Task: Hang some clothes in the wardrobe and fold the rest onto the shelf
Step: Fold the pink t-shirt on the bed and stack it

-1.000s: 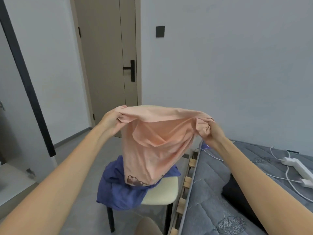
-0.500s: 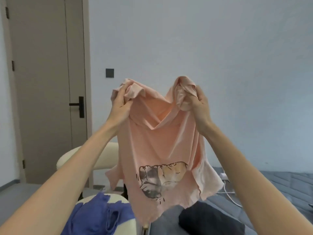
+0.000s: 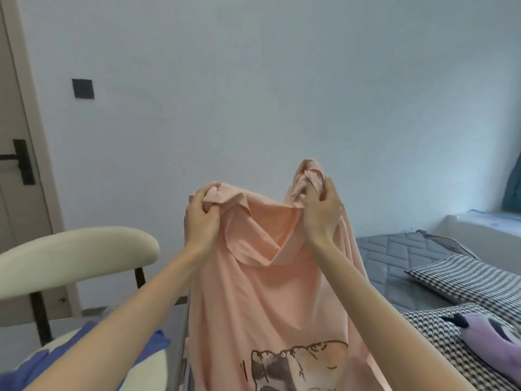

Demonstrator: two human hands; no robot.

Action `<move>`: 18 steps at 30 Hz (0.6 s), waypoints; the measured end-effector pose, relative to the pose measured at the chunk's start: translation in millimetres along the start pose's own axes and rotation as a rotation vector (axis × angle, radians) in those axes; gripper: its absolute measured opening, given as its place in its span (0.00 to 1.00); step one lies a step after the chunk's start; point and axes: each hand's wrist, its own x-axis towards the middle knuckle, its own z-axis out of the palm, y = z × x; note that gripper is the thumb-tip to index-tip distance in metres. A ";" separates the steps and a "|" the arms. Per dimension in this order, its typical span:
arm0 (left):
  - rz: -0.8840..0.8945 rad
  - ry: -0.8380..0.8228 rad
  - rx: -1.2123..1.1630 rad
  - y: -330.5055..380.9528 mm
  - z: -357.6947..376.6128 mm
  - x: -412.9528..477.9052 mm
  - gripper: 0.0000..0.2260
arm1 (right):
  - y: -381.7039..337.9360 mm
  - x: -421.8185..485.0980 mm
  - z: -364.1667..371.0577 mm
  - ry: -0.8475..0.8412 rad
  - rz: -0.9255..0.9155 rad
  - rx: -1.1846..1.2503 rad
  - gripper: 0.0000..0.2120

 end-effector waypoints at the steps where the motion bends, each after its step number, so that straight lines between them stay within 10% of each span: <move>1: -0.057 0.008 0.008 -15.9 5.1 -4.9 0.15 | 19.4 -5.6 -2.3 0.025 0.041 -0.023 0.12; 10: -0.457 0.020 -0.139 -125.8 61.2 32.9 0.14 | 145.0 19.5 9.6 0.077 0.234 -0.087 0.09; 13: -0.487 -0.127 -0.318 -150.8 81.6 75.7 0.18 | 182.8 72.2 19.4 -0.215 0.266 -0.124 0.01; 18: -0.507 -0.430 0.021 -208.3 82.4 78.4 0.39 | 251.7 88.9 13.1 -0.652 0.463 -0.175 0.29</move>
